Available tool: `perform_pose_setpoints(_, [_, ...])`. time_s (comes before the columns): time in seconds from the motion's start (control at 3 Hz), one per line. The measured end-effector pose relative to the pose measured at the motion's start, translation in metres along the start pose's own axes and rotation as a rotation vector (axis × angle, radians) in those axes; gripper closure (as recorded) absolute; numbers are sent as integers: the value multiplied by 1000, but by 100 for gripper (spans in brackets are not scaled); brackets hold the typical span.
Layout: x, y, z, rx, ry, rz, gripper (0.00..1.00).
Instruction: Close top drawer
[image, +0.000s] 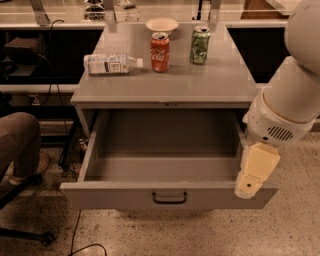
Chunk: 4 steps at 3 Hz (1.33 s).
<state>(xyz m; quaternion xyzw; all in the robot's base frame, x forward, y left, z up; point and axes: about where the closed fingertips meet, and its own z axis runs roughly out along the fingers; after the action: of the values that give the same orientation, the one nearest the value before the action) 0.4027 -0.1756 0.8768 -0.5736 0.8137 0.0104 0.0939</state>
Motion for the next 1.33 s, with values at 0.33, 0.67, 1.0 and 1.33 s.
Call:
perform_pose_setpoints(0.33, [0, 0, 0, 0, 0, 0, 0])
perform_pose_setpoints(0.67, [18, 2, 20, -57, -23, 69, 13])
perform_pose_setpoints(1.0, [49, 10, 60, -140, -41, 188, 38])
perform_pose_setpoints(1.33, [71, 15, 95, -151, -20, 282, 61])
